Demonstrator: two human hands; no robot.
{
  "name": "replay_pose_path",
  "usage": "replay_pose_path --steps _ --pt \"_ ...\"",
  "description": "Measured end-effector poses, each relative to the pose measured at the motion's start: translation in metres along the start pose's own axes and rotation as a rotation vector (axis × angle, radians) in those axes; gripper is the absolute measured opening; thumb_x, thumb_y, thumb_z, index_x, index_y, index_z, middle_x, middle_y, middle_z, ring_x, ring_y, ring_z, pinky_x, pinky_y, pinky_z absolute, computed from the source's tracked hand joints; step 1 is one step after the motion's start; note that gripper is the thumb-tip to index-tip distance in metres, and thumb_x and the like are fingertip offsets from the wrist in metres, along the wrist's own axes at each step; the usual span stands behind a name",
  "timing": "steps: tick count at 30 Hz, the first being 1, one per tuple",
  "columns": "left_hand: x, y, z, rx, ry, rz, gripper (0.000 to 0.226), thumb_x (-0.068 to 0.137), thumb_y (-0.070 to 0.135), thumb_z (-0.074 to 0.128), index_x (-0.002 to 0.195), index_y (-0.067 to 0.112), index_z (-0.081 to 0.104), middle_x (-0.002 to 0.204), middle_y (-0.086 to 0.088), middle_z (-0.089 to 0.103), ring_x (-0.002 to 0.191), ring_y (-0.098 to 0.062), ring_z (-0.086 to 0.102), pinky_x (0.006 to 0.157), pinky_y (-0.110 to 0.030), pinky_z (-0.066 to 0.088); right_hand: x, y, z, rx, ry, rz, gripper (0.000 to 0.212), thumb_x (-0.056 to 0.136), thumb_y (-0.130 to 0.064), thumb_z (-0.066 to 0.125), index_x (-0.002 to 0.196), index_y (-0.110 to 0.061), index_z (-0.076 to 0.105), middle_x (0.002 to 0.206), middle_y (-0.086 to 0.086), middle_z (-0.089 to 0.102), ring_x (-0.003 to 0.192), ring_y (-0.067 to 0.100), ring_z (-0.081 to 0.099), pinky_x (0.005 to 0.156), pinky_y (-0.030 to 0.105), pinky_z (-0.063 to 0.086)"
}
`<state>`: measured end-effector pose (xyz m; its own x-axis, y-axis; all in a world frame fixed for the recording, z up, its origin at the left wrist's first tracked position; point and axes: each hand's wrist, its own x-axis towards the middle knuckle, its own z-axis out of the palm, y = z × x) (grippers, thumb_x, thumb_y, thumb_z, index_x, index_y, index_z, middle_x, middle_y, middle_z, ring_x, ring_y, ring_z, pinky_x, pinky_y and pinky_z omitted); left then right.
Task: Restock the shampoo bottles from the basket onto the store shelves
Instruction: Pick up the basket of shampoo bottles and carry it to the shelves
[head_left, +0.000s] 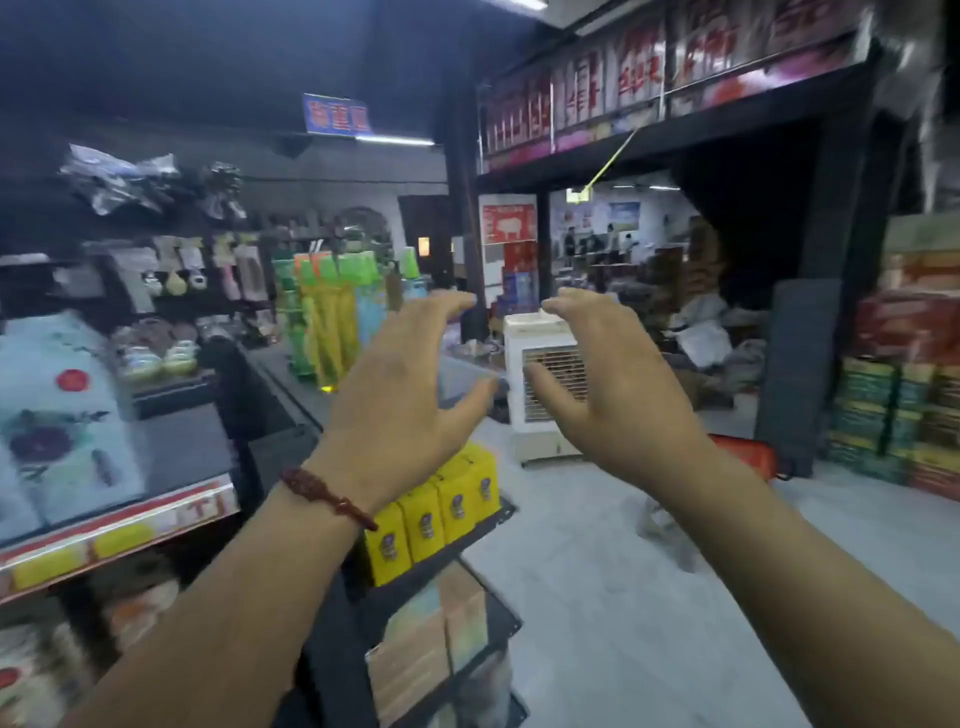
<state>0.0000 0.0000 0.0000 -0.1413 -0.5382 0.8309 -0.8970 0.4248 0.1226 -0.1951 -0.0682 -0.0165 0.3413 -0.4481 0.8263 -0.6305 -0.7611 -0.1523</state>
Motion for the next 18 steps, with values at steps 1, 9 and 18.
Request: replay_pose_path --steps 1,9,18 --pt "0.013 0.006 0.028 -0.018 -0.019 0.05 0.057 0.087 0.033 0.069 0.137 0.021 0.045 0.132 0.005 0.053 0.123 -0.014 0.05 0.104 -0.035 0.042 -0.004 0.025 -0.006 -0.063 -0.015 0.022 0.053 0.094 -0.039 0.062 0.14 -0.016 0.046 0.145 0.005 0.047 0.135 0.024 0.041 0.112 0.04 0.037" --pt "0.129 0.083 0.275 -0.131 -0.166 0.228 0.054 0.084 0.038 0.067 0.131 0.018 0.049 0.124 -0.004 0.056 0.114 -0.025 0.053 0.097 -0.042 0.046 -0.032 0.245 -0.074 -0.461 -0.159 0.286 0.049 0.096 -0.042 0.056 0.138 -0.02 0.044 0.14 0.001 0.047 0.127 0.026 0.044 0.101 0.042 0.045" --pt "0.231 0.203 0.524 -0.37 -0.36 0.288 0.06 0.087 0.038 0.066 0.14 0.019 0.043 0.133 -0.003 0.051 0.121 -0.024 0.05 0.099 -0.043 0.046 -0.072 0.477 -0.159 -0.662 -0.232 0.631 0.056 0.096 -0.044 0.056 0.144 -0.02 0.039 0.145 0.0 0.043 0.13 0.025 0.044 0.102 0.04 0.042"
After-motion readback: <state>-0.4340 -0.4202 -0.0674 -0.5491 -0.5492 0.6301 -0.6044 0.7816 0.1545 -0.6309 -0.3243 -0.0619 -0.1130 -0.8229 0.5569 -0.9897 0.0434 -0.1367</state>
